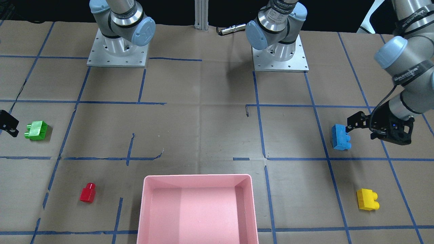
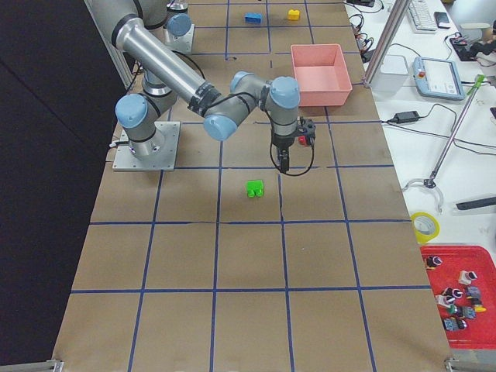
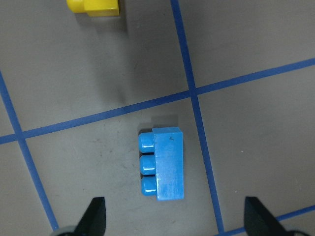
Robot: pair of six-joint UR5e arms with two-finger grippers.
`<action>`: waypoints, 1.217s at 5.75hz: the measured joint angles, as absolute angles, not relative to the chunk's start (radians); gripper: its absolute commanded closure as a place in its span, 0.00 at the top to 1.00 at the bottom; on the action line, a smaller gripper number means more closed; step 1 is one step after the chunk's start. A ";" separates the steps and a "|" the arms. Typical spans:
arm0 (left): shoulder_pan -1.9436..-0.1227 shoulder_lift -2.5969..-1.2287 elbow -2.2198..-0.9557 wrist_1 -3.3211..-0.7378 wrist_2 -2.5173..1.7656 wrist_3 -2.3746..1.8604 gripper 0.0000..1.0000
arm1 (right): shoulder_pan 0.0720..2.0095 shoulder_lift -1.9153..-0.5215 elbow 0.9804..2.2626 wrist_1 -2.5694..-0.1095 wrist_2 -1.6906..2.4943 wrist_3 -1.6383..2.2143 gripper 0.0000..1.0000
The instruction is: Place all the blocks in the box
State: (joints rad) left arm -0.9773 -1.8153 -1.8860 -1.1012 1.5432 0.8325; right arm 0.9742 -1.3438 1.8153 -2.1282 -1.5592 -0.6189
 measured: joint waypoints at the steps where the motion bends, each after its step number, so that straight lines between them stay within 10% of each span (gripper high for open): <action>1: -0.976 -1.820 -1.965 -0.995 1.546 0.834 0.98 | 0.961 -1.321 1.883 -2.227 -1.560 -0.635 1.00; 5: -0.971 -1.888 -2.043 -0.859 1.553 0.876 0.97 | 0.883 -1.313 2.066 -2.443 -1.557 -0.702 1.00; 7: -0.969 -1.895 -2.059 -0.832 1.554 0.890 0.78 | 0.882 -1.309 2.102 -2.446 -1.561 -0.708 1.00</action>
State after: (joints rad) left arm -0.9685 -1.8951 -2.0594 -0.8317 1.5539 0.8895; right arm 0.8821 -1.3092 2.1016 -2.4464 -1.5612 -0.7082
